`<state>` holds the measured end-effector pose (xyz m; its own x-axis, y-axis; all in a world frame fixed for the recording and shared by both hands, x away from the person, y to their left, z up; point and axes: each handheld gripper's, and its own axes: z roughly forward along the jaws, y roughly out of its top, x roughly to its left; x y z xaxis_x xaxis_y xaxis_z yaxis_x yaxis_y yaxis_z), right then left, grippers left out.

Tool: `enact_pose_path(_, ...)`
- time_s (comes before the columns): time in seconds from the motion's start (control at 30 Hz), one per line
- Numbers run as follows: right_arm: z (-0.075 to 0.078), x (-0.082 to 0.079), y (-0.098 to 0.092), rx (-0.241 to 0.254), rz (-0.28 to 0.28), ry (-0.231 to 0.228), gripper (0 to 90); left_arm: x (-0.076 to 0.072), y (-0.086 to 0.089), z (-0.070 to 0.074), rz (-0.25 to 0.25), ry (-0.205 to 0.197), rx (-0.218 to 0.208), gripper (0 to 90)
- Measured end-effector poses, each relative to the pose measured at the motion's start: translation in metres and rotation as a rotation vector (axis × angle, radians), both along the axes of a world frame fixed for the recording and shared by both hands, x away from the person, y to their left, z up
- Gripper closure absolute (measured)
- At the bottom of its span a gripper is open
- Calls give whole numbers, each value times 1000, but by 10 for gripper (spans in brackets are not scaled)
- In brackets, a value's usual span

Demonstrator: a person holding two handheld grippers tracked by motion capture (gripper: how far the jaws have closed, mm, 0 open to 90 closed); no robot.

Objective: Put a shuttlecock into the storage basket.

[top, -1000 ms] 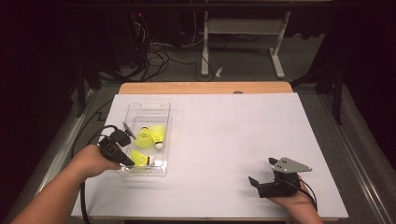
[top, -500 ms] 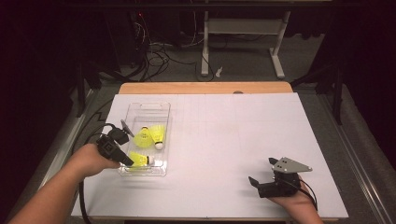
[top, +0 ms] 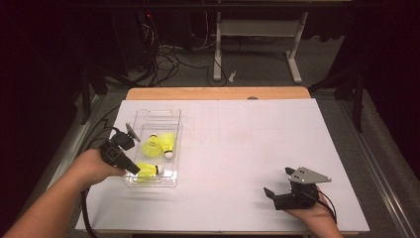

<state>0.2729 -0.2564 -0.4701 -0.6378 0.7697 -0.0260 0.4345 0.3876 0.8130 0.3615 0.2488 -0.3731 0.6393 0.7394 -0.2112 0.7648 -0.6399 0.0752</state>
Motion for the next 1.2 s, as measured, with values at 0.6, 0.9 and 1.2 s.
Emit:
enact_pose_path(0.6,0,-1,1,3,2,-1,2,4,-15,13,5,-15,35,594)
enact_pose_path(0.9,0,0,1,1,3,-1,2,6,-19,11,12,-22,15,370)
enact_pose_path(1.2,1,-1,1,1,2,-3,2,7,-25,8,35,-42,30,163)
